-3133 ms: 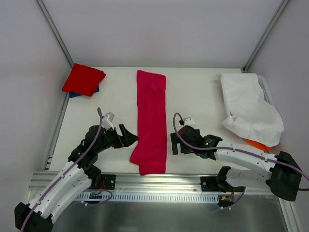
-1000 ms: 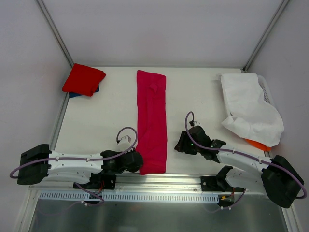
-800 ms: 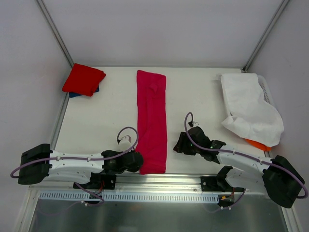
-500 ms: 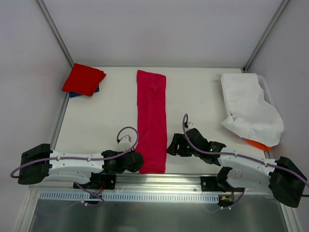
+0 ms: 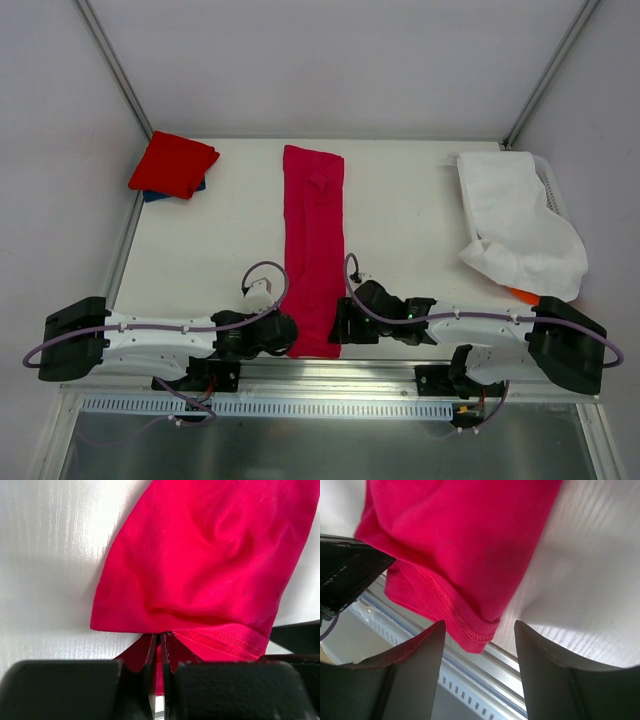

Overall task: Fold and stack the t-shirts
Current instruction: Fold the tshirt

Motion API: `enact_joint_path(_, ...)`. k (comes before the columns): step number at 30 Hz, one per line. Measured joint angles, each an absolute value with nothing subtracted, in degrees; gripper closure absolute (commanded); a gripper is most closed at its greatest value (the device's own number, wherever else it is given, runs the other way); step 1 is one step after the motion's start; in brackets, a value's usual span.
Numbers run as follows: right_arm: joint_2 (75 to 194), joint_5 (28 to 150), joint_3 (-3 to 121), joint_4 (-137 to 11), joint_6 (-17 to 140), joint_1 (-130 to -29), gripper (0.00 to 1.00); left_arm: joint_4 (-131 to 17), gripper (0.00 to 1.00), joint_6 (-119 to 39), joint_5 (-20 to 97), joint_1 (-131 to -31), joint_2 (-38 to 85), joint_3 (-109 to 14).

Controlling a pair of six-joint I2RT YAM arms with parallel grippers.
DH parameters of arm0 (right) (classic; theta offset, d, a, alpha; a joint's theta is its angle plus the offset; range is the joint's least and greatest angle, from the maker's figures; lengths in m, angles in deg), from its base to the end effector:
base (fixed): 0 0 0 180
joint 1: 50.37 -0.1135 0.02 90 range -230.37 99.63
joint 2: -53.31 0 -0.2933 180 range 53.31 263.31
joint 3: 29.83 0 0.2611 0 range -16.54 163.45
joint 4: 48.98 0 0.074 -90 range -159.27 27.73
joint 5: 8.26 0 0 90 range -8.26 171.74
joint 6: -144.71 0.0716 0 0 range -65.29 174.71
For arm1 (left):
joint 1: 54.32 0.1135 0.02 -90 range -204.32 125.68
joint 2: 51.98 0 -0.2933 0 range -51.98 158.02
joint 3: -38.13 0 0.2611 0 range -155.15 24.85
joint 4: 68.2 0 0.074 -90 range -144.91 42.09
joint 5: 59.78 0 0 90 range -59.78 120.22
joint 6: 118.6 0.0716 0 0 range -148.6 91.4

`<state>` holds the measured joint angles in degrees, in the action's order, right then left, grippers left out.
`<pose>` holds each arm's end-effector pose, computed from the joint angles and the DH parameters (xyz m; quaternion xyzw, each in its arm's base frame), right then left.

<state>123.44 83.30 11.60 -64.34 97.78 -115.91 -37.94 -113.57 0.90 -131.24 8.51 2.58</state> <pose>0.1034 0.2320 0.1627 -0.1846 0.9019 0.3242 0.2175 0.0772 -0.1773 0.1466 -0.1403 0.9156 -0.2477 0.2840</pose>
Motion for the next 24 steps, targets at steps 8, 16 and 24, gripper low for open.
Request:
enact_joint_path(8,124.8,83.13,11.71,-64.71,102.09,-117.22,0.68,-37.96,1.0,-113.52,0.2,-131.24,9.25,2.58)
enact_joint_path(16,127.2,83.19,12.21,-64.16,102.33,-117.26,0.95,-37.96,1.0,-113.39,-0.15,-131.24,9.69,2.43)
enact_joint_path(24,128.75,83.72,13.69,-64.03,101.58,-117.22,1.0,-37.77,1.0,-110.77,-0.65,-131.22,11.52,-0.37)
